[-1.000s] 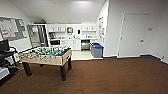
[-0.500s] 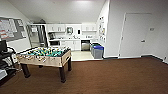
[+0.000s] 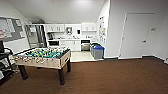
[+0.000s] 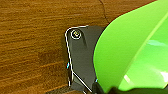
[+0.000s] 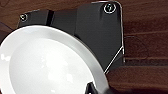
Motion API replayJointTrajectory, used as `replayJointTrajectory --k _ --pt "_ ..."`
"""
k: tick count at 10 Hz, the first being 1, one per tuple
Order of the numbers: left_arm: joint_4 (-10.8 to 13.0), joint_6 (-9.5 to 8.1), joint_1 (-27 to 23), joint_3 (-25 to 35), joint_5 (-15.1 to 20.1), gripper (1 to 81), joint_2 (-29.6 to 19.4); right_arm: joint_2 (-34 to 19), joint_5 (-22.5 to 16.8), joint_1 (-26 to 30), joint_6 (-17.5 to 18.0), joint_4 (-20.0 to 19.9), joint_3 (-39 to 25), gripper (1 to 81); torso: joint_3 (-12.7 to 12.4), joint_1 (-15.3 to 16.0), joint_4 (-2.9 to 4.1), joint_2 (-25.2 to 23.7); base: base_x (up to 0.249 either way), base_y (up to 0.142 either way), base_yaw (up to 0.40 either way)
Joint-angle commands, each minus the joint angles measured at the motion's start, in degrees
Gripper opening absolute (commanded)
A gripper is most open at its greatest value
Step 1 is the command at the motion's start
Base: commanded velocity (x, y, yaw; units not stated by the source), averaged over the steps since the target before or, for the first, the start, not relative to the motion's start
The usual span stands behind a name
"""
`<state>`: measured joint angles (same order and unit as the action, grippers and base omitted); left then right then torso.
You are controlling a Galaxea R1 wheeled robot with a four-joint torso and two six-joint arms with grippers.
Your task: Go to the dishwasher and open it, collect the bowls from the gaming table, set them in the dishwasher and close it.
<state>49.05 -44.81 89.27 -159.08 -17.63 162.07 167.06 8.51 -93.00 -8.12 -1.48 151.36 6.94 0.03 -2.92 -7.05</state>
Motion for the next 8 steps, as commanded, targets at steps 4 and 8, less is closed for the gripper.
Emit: replayJointTrajectory --k 4,8 --pt "0.3 0.25 -2.8 -0.7 1.5 1.0 -1.2 -0.5 -2.6 2.5 -0.1 1.2 0.0 1.0 0.0 0.0 0.00 0.0 0.165 0.000 0.000" --pt "0.3 0.25 -2.8 -0.7 1.8 1.0 -1.0 -0.4 -2.7 2.6 -0.1 1.5 0.0 1.0 0.0 0.0 0.00 0.0 0.179 0.000 0.000"
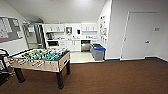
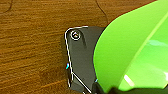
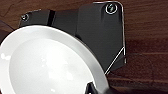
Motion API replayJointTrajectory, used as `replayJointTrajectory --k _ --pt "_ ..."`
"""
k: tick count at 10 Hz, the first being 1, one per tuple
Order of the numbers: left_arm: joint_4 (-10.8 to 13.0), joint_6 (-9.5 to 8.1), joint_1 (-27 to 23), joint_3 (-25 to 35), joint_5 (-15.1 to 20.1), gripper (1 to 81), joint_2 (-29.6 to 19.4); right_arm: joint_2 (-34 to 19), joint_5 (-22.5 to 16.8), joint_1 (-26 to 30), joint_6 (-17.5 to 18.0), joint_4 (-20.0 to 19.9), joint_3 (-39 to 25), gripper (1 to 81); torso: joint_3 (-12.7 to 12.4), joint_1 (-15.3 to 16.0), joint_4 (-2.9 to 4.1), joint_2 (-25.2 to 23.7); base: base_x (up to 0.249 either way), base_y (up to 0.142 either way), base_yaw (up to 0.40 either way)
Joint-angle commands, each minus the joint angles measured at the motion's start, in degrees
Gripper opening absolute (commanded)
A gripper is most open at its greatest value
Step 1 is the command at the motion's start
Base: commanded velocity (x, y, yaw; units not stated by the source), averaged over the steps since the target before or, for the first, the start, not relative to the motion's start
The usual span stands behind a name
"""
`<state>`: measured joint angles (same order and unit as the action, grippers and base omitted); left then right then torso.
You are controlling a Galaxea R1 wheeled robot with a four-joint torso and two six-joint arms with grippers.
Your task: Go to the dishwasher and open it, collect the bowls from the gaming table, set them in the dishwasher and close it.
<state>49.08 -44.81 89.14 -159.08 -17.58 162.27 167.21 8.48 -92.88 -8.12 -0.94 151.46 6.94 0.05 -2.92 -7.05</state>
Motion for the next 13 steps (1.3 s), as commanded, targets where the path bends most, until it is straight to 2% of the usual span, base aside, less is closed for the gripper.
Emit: replayJointTrajectory --k 1,13 --pt "0.2 0.25 -2.7 -0.7 1.8 1.0 -1.2 -0.5 -2.7 2.5 -0.1 1.0 -0.1 1.0 0.0 0.0 0.00 0.0 0.189 0.000 0.000" --pt "0.3 0.25 -2.7 -0.7 1.8 1.0 -1.0 -0.5 -2.6 2.3 -0.1 1.1 -0.1 1.0 0.0 0.0 -0.02 0.0 0.190 0.000 0.000"
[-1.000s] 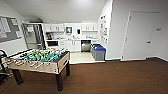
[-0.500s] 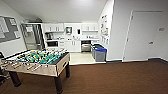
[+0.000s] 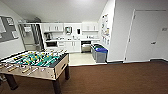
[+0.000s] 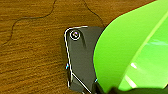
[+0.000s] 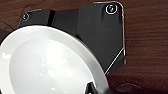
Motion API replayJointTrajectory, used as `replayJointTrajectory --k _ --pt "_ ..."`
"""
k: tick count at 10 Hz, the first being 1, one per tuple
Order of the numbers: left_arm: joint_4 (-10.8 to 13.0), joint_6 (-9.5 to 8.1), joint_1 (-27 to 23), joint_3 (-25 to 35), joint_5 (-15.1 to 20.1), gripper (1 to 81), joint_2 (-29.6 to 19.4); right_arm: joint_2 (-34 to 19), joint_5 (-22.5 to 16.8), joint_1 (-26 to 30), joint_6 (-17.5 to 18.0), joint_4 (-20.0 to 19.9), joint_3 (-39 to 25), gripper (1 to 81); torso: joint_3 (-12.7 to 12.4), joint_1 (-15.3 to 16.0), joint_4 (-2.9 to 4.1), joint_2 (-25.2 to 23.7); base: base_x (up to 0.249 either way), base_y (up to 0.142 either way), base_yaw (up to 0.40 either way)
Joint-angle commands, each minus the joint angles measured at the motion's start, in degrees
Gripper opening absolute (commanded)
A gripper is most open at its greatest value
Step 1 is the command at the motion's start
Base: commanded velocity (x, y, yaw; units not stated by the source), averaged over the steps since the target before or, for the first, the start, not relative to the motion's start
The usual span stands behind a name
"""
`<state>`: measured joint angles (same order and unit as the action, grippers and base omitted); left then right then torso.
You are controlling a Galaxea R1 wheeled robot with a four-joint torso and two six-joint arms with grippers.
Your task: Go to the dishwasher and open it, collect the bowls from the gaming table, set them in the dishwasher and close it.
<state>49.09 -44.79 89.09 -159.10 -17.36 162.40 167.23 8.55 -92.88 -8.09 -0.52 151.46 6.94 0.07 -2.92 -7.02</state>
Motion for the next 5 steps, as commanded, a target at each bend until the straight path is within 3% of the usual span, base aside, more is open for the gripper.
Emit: replayJointTrajectory --k 1,5 --pt "0.3 0.32 -2.6 -0.7 1.5 1.0 -1.0 -0.6 -2.7 2.3 -0.2 0.7 0.0 1.0 0.0 0.0 0.00 0.0 0.203 0.000 0.000" --pt "0.2 0.40 -2.6 -0.7 1.6 1.0 -0.8 -0.5 -2.7 2.2 -0.2 0.7 -0.1 1.0 0.0 0.0 0.00 0.0 0.206 0.000 0.000"
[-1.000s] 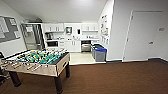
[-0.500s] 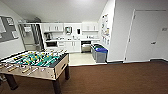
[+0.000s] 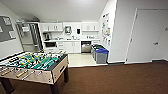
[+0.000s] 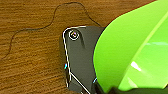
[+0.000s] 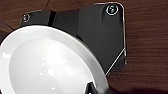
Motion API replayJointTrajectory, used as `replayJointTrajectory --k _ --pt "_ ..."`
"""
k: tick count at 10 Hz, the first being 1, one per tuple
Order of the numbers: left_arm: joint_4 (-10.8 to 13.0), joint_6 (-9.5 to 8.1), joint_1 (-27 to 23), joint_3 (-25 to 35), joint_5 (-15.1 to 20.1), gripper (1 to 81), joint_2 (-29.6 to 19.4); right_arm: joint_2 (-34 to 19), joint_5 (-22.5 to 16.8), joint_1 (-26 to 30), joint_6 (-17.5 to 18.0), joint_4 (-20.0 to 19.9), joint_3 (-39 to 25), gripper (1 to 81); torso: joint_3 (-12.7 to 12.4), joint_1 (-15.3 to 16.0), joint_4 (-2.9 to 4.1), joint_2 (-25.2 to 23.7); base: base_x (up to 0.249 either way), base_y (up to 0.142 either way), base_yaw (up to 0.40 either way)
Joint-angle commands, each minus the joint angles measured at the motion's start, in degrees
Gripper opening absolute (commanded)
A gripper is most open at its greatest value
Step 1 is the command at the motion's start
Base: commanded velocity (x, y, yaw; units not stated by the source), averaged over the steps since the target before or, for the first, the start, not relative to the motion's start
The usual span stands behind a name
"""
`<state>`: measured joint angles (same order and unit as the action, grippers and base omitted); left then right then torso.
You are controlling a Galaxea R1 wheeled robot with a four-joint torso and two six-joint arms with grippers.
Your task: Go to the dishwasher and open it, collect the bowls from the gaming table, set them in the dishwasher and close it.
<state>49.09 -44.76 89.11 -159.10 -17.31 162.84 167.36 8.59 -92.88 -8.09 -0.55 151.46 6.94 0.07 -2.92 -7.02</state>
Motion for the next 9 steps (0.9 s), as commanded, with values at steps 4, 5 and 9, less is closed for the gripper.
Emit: replayJointTrajectory --k 4,5,9 --pt "0.2 0.47 -2.7 -0.7 1.6 1.0 -1.0 -0.5 -2.7 2.3 -0.2 0.7 -0.1 1.0 0.0 0.0 -0.02 0.0 0.206 0.000 0.000" --pt "0.2 0.47 -2.7 -0.7 1.6 1.0 -1.0 -0.5 -2.7 2.3 -0.2 0.7 -0.1 1.0 0.0 0.0 0.00 0.0 0.206 0.000 0.000" --pt "0.0 0.55 -2.7 -0.7 1.7 1.0 -0.8 -0.3 -2.7 2.7 -0.2 1.5 -0.1 1.0 0.0 0.0 0.00 0.0 0.206 0.000 0.000"
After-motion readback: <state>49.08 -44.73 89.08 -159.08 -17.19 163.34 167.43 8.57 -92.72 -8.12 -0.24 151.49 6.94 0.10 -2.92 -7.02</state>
